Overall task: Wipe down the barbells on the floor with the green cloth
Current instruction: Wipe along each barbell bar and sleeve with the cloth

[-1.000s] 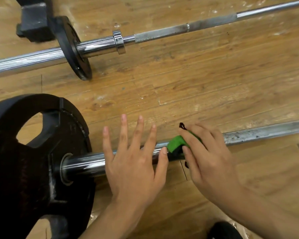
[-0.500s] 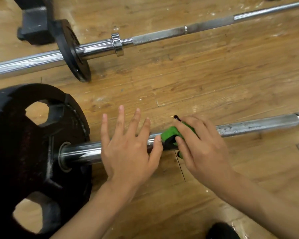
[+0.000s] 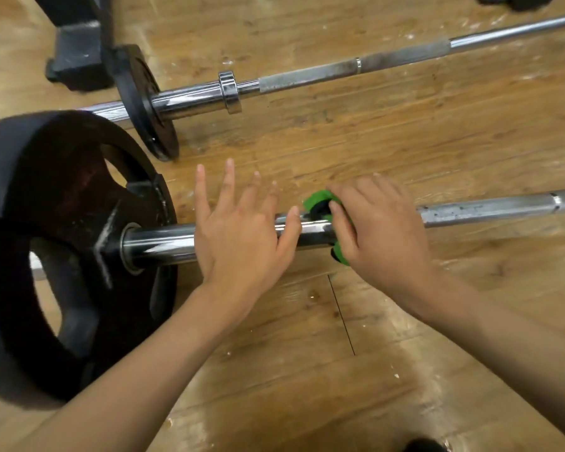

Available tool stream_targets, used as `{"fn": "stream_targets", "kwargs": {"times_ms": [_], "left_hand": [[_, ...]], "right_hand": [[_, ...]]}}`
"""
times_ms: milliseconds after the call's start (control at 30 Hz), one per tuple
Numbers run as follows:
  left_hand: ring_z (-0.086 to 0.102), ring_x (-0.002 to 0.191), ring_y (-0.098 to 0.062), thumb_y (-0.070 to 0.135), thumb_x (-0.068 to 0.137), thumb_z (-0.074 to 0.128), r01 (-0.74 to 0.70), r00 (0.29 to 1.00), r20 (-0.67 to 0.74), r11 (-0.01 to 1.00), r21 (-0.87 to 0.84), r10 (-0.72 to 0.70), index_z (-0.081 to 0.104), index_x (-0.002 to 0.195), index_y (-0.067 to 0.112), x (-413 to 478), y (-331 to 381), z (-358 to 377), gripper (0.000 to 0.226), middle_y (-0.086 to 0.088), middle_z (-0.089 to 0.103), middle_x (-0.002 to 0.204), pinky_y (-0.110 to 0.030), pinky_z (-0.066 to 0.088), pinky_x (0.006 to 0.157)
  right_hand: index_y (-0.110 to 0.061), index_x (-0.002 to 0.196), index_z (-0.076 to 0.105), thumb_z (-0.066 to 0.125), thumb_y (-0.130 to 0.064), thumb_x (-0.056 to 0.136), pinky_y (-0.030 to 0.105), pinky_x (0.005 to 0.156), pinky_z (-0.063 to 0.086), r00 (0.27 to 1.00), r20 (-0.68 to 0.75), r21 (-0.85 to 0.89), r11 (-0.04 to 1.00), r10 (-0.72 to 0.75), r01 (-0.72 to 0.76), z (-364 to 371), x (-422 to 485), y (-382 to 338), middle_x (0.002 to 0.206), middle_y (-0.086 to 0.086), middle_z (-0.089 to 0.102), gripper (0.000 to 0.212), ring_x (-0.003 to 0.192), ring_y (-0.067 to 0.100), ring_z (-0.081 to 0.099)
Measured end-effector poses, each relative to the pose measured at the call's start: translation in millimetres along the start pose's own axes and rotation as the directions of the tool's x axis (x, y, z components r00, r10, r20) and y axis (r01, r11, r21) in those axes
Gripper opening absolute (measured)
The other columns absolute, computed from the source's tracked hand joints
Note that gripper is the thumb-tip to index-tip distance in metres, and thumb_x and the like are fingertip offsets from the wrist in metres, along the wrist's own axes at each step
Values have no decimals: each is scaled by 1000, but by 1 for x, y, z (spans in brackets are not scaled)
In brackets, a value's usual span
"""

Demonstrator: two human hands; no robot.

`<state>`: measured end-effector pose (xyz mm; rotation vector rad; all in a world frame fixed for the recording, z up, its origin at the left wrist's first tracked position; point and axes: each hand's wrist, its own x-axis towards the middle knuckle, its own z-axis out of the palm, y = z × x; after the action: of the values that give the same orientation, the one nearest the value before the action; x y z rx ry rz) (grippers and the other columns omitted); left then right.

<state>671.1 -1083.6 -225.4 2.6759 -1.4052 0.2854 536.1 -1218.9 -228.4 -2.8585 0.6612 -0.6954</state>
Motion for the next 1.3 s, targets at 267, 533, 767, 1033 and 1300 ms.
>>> {"fn": "stream_targets", "kwargs": {"times_ms": [267, 533, 767, 1033, 1300], "left_hand": [[25, 158, -36, 62, 101, 4, -13, 993, 119, 996, 88, 3, 66, 140, 26, 36, -8, 2, 82, -9, 54, 155, -56, 1, 129], [24, 158, -36, 62, 102, 5, 4, 995, 95, 996, 90, -13, 64, 142, 25, 48, -11, 3, 81, -13, 50, 158, -55, 3, 129], [26, 157, -36, 61, 105, 10, 2, 997, 82, 996, 92, -10, 62, 144, 23, 43, -10, 7, 76, -14, 50, 157, -56, 5, 129], [27, 157, -37, 60, 106, 12, 6, 998, 57, 996, 86, -11, 58, 148, 21, 31, -7, 5, 73, -13, 53, 155, -57, 6, 129], [24, 158, -38, 60, 108, 16, 15, 998, 67, 999, 48, -18, 54, 152, 20, 2, 0, -5, 70, -14, 47, 159, -58, 6, 129]], "right_hand": [[6, 146, 51, 49, -10, 108, 55, 112, 43, 989, -100, -91, 991, -112, 103, 23, -18, 10, 147, 24, 54, 41, 140, 43, 48], [6, 148, 47, 41, -11, 110, 52, 116, 39, 984, -149, 72, 994, 94, -84, 30, 1, -6, 147, 23, 53, 43, 140, 41, 46], [-10, 137, 63, 45, -24, 104, 43, 95, 52, 979, -7, 180, 964, 202, -198, 18, 29, 6, 121, 9, 70, 40, 112, 28, 65], [-5, 147, 52, 41, -22, 106, 51, 111, 43, 990, 58, 22, 992, 125, -126, 2, -6, -11, 143, 17, 55, 46, 132, 34, 53], [-16, 124, 71, 45, -23, 93, 39, 89, 52, 934, 172, 169, 925, 312, -340, -9, 17, -18, 113, 4, 70, 41, 102, 27, 65]]}}
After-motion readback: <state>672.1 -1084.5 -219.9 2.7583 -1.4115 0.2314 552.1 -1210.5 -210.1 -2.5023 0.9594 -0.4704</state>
